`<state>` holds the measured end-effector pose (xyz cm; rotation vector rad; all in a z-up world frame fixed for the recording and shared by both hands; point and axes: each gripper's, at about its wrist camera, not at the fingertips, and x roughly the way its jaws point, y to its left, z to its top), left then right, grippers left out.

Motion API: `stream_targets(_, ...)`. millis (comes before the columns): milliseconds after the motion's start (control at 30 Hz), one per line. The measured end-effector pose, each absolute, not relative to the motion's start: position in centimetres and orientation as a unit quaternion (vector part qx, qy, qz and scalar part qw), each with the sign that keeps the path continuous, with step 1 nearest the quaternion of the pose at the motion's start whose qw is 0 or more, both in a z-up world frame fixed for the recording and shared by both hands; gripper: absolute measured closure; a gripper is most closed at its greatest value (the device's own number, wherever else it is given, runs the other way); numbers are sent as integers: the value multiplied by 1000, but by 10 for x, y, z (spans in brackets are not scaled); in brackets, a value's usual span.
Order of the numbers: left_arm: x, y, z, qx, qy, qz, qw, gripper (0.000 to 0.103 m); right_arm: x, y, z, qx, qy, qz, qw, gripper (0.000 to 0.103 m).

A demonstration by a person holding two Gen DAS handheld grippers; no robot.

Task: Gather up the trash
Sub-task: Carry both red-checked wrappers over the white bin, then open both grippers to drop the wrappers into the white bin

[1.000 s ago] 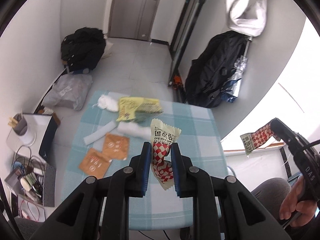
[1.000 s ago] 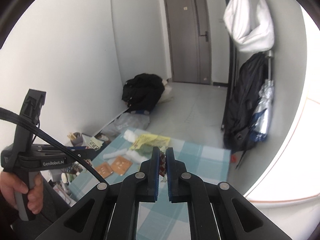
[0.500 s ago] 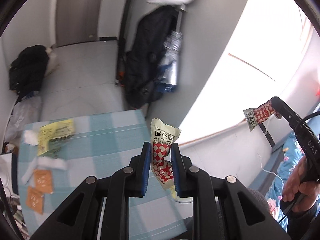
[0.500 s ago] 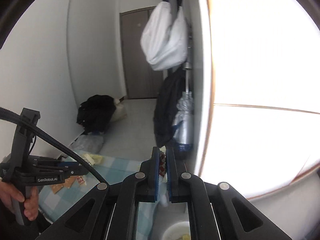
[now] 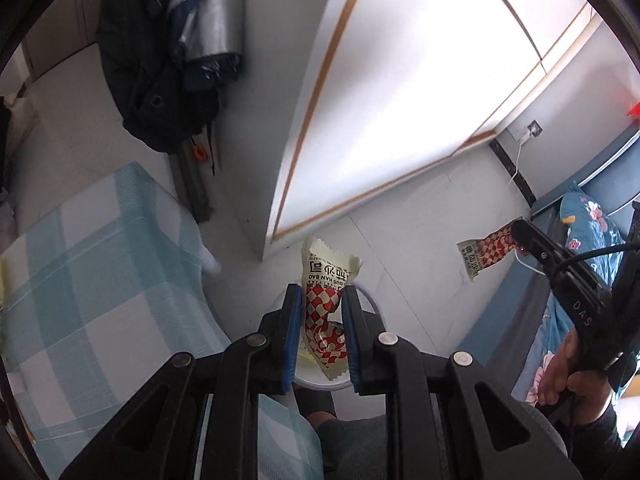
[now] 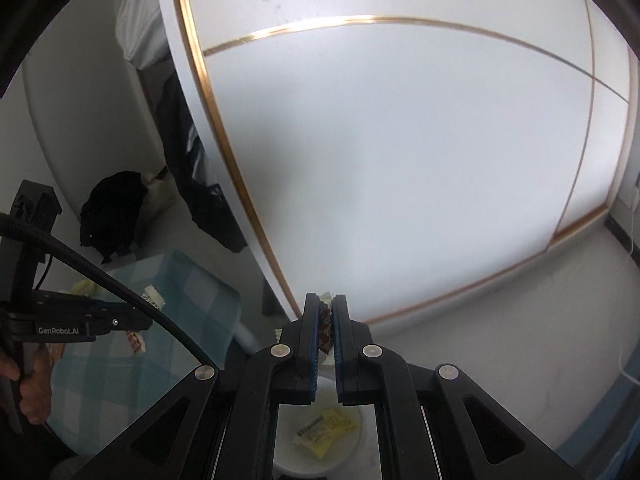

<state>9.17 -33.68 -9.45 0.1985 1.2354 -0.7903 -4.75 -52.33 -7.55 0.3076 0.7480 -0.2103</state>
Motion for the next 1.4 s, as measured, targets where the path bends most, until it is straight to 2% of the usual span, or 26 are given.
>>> stream_targets(367,90,-394,-187,154,657,-370,639,87,-56,-544,-189,250,432,-93,862,98)
stream_targets(633,85,-415,-244,191,720,-348,569,87,-56,-519,-253,242,473,-58,845,98)
stream_targets(933,91,-428,-282,220,748,-317,540,87,-51,-511,-292,282,504,-41,815,98)
stream_targets(1200,89,-432,-290,232,755,-303,534,87,-41,-498,-311,279,521,-37,806,97)
stream_targets(1333,91,-430,-299,227,773,-289,518,81,-40,-492,-318,272,540,-33,796,94)
stream_targets(1400,91,-429,-300,227,774,-287,517,60,-37,-490,-324,280,543,-26,791,93)
